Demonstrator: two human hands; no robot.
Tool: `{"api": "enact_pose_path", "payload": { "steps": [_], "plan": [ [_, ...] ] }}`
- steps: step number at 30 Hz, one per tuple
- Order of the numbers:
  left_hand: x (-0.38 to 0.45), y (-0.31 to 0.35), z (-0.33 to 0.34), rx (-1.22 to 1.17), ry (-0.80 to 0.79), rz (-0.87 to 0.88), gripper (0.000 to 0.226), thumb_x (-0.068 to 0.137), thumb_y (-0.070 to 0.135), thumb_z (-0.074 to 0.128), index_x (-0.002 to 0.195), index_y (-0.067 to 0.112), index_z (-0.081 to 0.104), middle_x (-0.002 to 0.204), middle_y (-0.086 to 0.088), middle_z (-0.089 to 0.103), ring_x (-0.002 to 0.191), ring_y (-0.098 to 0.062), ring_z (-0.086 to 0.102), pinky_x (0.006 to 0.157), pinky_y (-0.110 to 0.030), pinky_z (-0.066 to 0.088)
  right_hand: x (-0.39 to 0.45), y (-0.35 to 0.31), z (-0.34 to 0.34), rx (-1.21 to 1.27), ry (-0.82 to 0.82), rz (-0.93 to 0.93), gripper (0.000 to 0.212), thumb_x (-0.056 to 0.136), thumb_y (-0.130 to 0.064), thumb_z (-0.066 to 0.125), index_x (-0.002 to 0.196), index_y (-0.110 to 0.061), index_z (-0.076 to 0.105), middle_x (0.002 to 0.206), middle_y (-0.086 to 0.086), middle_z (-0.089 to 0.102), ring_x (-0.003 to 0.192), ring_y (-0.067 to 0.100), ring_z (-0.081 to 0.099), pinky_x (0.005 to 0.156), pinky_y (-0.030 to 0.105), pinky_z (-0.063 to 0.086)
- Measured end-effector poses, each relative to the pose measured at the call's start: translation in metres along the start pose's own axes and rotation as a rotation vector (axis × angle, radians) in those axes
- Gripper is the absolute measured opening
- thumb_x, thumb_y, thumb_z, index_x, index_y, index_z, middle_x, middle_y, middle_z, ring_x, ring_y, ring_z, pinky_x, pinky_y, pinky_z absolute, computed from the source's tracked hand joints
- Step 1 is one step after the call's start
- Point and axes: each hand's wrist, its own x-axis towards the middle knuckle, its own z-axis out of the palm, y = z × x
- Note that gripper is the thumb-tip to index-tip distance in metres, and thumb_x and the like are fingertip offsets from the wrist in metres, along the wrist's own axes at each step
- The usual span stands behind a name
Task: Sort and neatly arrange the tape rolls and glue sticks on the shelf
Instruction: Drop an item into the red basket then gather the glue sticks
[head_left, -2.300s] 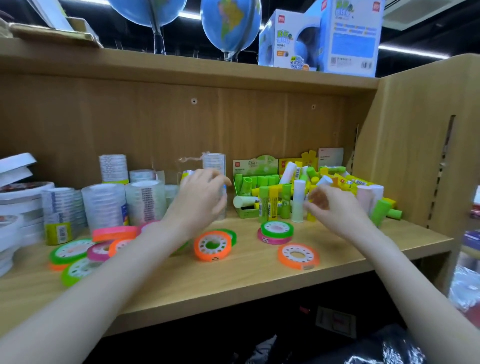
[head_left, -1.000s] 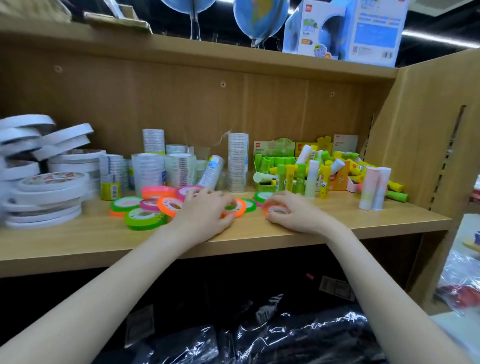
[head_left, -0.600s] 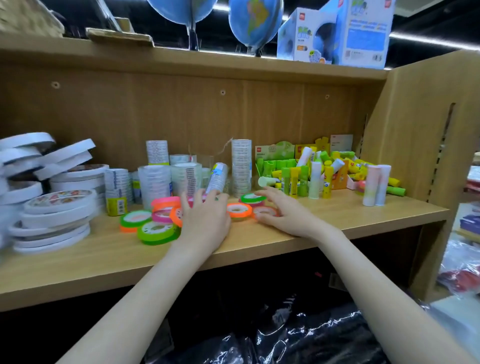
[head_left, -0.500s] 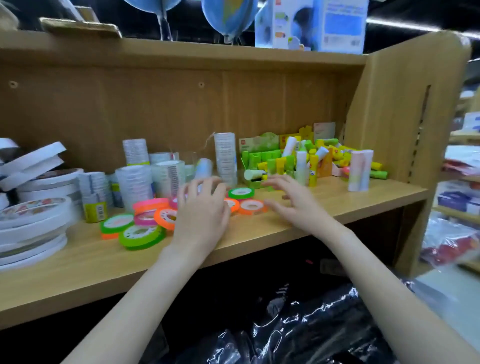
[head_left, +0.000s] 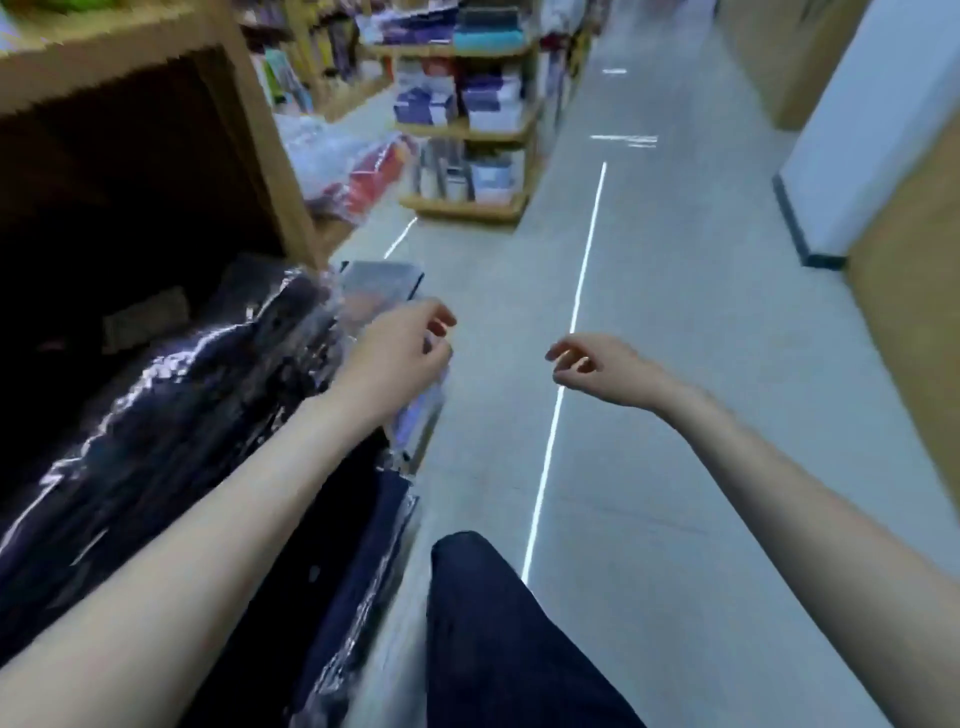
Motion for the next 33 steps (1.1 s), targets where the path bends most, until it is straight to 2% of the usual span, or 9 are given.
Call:
{"api": "enact_pose_path", "payload": {
  "steps": [4,7,10,13,16,19,26,29,33],
  "plan": [
    [0.052,0.027,0.106,-0.069,-0.247,-0.020,0.025,0.085,0.012,0.051,0.107,0.006,0.062,0.101,-0.011,0.067,0.091,-0.027,0.063,0.084,-0.031,0.046,-0.023,0.121,0.005,0.068,-0.015,0.272,0.024,0.090,-0.015,0.057,0.113,-0.010,0.059,0.097,0.002,0.059,0.088,0.016,0.055,0.075,0.022,0.039],
    [0.079,0.049,0.177,-0.035,-0.440,-0.015,0.024,0.088,0.009,0.050,0.109,0.010,0.060,0.105,-0.007,0.066,0.094,-0.025,0.061,0.084,-0.032,0.047,-0.040,0.188,0.009,0.182,0.027,0.435,0.020,0.088,-0.012,0.057,0.108,-0.009,0.061,0.092,0.004,0.060,0.085,0.020,0.058,0.077,0.027,0.044],
    [0.088,0.073,0.236,0.026,-0.625,0.051,0.025,0.090,0.012,0.047,0.112,0.014,0.058,0.106,-0.001,0.064,0.096,-0.021,0.059,0.079,-0.028,0.044,-0.070,0.233,0.018,0.218,0.029,0.571,0.022,0.089,-0.012,0.057,0.110,-0.007,0.060,0.093,0.005,0.060,0.084,0.018,0.055,0.073,0.022,0.040],
    [0.081,0.103,0.282,0.025,-0.761,0.116,0.028,0.090,0.011,0.045,0.115,0.013,0.056,0.106,-0.002,0.063,0.096,-0.022,0.058,0.082,-0.031,0.046,-0.120,0.266,0.029,0.259,0.036,0.707,0.025,0.090,-0.014,0.056,0.113,-0.007,0.059,0.100,0.008,0.062,0.086,0.015,0.052,0.074,0.021,0.037],
    [0.065,0.135,0.319,0.000,-0.837,0.200,0.030,0.091,0.010,0.043,0.120,0.012,0.052,0.103,-0.002,0.062,0.085,-0.021,0.055,0.073,-0.028,0.042,-0.180,0.292,0.042,0.331,0.146,0.873,0.022,0.089,-0.017,0.056,0.110,-0.012,0.060,0.097,0.004,0.059,0.085,0.015,0.052,0.070,0.024,0.040],
    [0.047,0.175,0.361,-0.039,-0.892,0.323,0.033,0.091,0.009,0.042,0.123,0.010,0.047,0.102,-0.004,0.062,0.080,-0.020,0.054,0.071,-0.028,0.041,-0.237,0.320,0.069,0.404,0.230,1.027,0.022,0.089,-0.017,0.056,0.110,-0.013,0.059,0.098,0.004,0.058,0.085,0.016,0.052,0.062,0.018,0.039],
    [-0.016,0.247,0.508,-0.034,-1.068,0.506,0.039,0.089,0.006,0.042,0.128,0.010,0.042,0.111,-0.006,0.059,0.098,-0.024,0.056,0.088,-0.035,0.044,-0.341,0.411,0.175,0.555,0.383,1.363,0.037,0.087,-0.012,0.061,0.122,-0.007,0.052,0.117,0.015,0.054,0.091,0.021,0.050,0.077,0.026,0.037],
    [-0.036,0.257,0.569,0.004,-1.098,0.537,0.041,0.088,0.006,0.041,0.129,0.011,0.041,0.115,-0.006,0.057,0.099,-0.025,0.056,0.090,-0.038,0.044,-0.368,0.448,0.213,0.575,0.391,1.486,0.040,0.085,-0.010,0.062,0.124,-0.006,0.051,0.125,0.018,0.053,0.111,0.028,0.052,0.090,0.032,0.040],
    [-0.059,0.253,0.648,0.084,-1.115,0.633,0.045,0.088,0.006,0.040,0.132,0.012,0.038,0.124,-0.006,0.052,0.111,-0.025,0.052,0.093,-0.036,0.039,-0.381,0.491,0.261,0.580,0.309,1.616,0.050,0.086,-0.010,0.061,0.133,-0.007,0.044,0.143,0.016,0.038,0.132,0.029,0.035,0.103,0.033,0.031]
  ]
}}
